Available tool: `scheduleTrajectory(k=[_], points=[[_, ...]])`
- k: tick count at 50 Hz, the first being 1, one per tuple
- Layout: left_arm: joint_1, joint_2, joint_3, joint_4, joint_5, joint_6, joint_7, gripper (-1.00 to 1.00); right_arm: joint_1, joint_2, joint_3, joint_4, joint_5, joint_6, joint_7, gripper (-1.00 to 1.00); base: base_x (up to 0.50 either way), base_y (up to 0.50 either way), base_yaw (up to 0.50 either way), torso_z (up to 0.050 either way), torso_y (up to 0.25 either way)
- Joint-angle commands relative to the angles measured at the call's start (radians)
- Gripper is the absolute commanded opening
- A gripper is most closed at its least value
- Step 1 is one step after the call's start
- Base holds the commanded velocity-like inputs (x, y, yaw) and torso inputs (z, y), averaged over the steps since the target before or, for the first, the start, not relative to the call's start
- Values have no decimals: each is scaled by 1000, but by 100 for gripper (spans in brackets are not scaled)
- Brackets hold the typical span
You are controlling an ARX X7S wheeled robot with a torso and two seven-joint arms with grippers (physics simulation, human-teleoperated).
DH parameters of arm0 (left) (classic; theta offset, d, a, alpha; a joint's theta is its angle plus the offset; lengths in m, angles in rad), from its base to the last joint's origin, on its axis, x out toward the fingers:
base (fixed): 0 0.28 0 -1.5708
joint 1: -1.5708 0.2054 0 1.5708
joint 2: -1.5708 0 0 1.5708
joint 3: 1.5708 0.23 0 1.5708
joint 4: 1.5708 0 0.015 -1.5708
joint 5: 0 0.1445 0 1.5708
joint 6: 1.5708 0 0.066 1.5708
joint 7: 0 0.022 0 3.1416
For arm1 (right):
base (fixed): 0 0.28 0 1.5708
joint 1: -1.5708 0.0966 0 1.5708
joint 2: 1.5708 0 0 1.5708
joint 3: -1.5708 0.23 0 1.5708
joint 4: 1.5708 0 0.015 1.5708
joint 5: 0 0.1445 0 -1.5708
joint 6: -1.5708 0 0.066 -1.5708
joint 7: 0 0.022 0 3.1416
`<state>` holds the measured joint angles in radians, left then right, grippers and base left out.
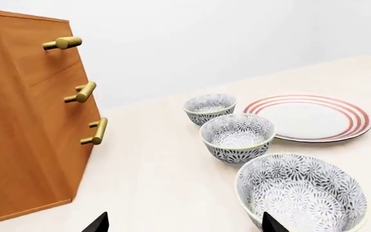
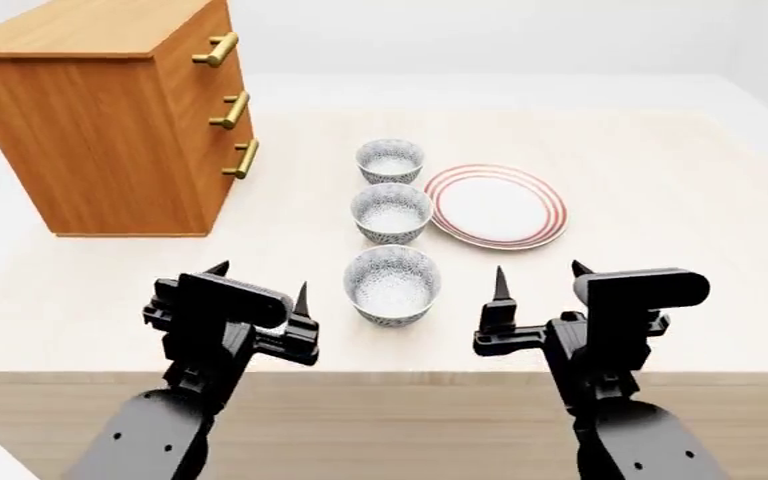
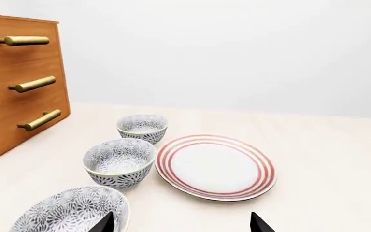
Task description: Stack the bowl in the middle on the bowl at the back.
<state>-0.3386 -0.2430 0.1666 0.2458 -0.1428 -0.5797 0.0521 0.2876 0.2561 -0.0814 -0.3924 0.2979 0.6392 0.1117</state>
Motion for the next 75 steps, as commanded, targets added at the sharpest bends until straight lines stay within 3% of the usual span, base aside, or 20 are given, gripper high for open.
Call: scheduleTrajectory(k=[1,33,44,55,66,75], points=[[-126,-19,0,5,-31,-128,29,100,94,44,20,-52,51,117,-20,100,309,0,0,0,0],[-140,-35,13,40,-45,-143,27,100,133,73,25,-58,69,132,-25,100,488,0,0,0,0],[-128,-42,7,69,-58,-159,23,100,156,70,3,-65,69,189,-1,100,4,0,0,0,1],[-117,-56,-20,128,-87,-209,21,100,272,69,-72,-119,103,467,41,100,0,0,0,0,0],[-105,-64,-39,142,-104,-211,23,100,397,-124,73,-141,226,804,132,100,0,0,0,0,0],[-88,-69,-55,161,-120,-217,22,100,438,-253,201,-137,320,929,272,100,0,0,0,0,0]])
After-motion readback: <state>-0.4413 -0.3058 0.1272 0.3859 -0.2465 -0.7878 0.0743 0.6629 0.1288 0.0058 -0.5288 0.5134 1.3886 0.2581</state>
